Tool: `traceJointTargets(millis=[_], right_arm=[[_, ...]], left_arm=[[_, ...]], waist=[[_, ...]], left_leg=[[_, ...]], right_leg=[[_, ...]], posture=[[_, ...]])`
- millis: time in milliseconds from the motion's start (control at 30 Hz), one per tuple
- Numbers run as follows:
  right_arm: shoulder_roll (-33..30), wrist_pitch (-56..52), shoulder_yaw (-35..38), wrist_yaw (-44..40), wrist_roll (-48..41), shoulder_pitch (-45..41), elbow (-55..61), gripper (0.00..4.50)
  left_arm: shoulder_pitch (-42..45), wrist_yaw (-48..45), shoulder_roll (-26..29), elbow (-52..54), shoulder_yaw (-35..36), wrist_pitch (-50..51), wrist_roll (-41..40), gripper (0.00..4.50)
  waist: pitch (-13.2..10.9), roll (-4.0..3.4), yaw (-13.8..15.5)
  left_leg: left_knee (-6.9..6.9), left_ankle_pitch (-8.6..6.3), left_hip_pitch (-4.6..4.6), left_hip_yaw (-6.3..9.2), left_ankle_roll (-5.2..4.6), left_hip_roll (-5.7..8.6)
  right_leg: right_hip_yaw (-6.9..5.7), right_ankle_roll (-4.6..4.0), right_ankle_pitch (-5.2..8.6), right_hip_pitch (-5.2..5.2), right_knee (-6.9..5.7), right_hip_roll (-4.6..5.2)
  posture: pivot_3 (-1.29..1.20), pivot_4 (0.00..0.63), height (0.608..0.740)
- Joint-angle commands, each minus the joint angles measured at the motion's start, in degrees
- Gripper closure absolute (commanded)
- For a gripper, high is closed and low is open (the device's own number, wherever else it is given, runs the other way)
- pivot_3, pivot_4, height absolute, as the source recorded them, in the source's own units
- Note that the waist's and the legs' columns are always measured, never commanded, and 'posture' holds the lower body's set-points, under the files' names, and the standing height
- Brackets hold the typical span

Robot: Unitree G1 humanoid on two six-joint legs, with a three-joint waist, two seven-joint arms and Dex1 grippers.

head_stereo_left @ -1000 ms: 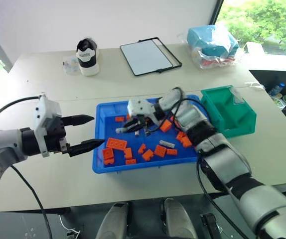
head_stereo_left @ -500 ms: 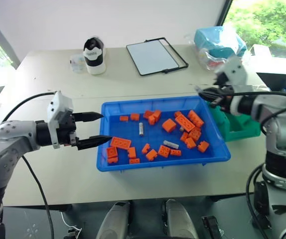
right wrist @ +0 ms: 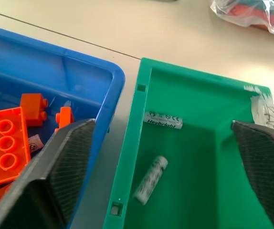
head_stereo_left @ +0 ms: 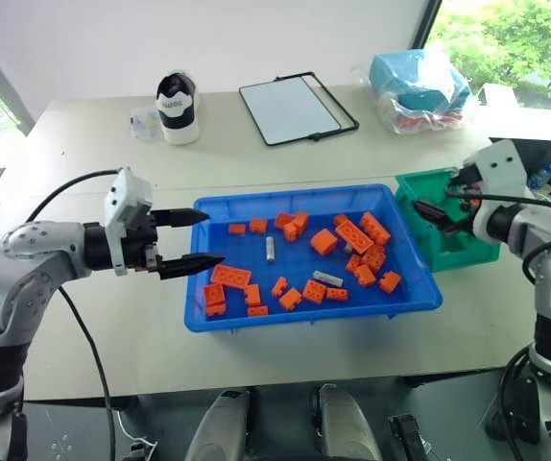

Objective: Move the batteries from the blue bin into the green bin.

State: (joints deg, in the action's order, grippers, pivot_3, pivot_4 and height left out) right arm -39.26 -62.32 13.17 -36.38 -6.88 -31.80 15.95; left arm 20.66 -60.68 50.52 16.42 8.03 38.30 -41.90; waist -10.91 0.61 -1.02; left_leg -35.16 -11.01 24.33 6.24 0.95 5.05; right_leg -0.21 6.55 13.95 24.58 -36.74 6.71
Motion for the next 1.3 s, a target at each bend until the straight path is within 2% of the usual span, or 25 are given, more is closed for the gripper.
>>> traceJointTargets(millis=[33,100,233,333,500,733,933,1133,1233,1300], right_arm=[[4.72,0.12,-5.63,-1.98,-5.95,-7.29,3.72,0.02],[8.82,-3.41,-7.6,-0.64,-8.02,-9.42,3.87,0.02],[26.18,-19.41,-6.51,6.92,-11.93,-12.41,3.49,0.02],[31.58,-26.23,-6.31,8.95,-13.45,-12.13,4.94,0.02],[34.92,-28.35,-10.33,10.83,-15.01,-10.04,3.2,0.02],[35.74,-19.11,-16.81,12.38,-13.18,-9.74,-10.0,0.02],[35.69,-11.46,-17.71,12.89,-12.08,-13.49,-19.96,0.02],[35.28,-7.85,-19.76,12.55,-11.24,-13.89,-24.01,0.02],[35.09,-6.92,-20.97,12.5,-11.13,-13.07,-23.63,0.82],[35.03,-6.97,-21.2,12.54,-11.32,-12.61,-22.92,1.9]], left_arm=[[-0.58,0.22,0.83,2.11,2.47,-0.05,-0.59,0.0],[-0.97,0.51,0.98,2.6,2.75,0.2,-0.61,0.0],[-3.07,1.06,1.73,4.27,4.46,0.66,-0.93,0.0],[-4.36,1.42,2.18,5.46,5.76,1.34,-1.52,0.0],[-6.84,1.47,3.22,6.96,7.9,1.8,-2.05,0.0],[-8.44,3.27,2.88,8.82,9.47,2.77,-3.17,0.0],[-9.04,4.35,2.83,9.53,10.05,2.83,-3.97,0.0],[-8.87,4.78,2.96,9.3,10.37,2.59,-4.21,0.0],[-8.42,4.87,2.92,9.0,10.2,2.43,-4.17,0.0],[-8.1,4.9,2.84,8.82,10.05,2.33,-4.16,0.0]], waist=[[0.0,0.0,-0.77],[0.0,0.0,-1.2],[0.02,0.03,-1.37],[0.01,0.01,-0.68],[0.03,0.02,0.13],[0.03,0.02,-0.25],[0.03,0.03,-0.24],[0.04,0.03,-0.2],[0.04,0.03,-0.21],[0.04,0.03,-0.2]], left_leg=[[0.01,0.0,-0.03,-0.02,0.0,-0.03],[0.03,0.0,-0.04,0.06,0.0,-0.1],[0.06,-0.01,-0.02,0.2,0.0,-0.1],[0.02,0.0,0.04,0.25,0.01,0.0],[0.0,-0.01,0.01,0.24,0.01,0.08],[0.03,-0.01,-0.02,0.2,0.02,0.04],[0.03,-0.01,-0.08,0.2,0.02,0.02],[0.03,-0.01,-0.1,0.2,0.02,0.02],[0.04,-0.01,-0.15,0.21,0.02,0.02],[0.04,-0.01,-0.15,0.21,0.02,0.02]], right_leg=[[0.02,0.0,0.0,0.0,0.0,0.0],[0.0,-0.01,0.0,0.0,-0.02,-0.06],[0.0,-0.02,0.0,0.02,-0.11,-0.21],[0.01,-0.03,0.0,0.1,-0.21,-0.16],[0.01,-0.03,0.0,0.06,-0.17,-0.1],[0.01,-0.03,0.0,0.1,-0.22,-0.14],[0.01,-0.03,0.0,0.06,-0.25,-0.19],[0.01,-0.03,0.0,0.03,-0.24,-0.19],[0.01,-0.03,0.0,0.0,-0.24,-0.2],[0.01,-0.03,0.0,0.0,-0.24,-0.2]], posture=[[0.0,0.15,0.731],[0.0,0.15,0.731],[0.0,0.15,0.731],[0.0,0.15,0.731],[0.0,0.15,0.731],[0.0,0.15,0.731],[0.0,0.15,0.731],[0.0,0.15,0.731],[0.0,0.15,0.731],[0.0,0.15,0.731]])
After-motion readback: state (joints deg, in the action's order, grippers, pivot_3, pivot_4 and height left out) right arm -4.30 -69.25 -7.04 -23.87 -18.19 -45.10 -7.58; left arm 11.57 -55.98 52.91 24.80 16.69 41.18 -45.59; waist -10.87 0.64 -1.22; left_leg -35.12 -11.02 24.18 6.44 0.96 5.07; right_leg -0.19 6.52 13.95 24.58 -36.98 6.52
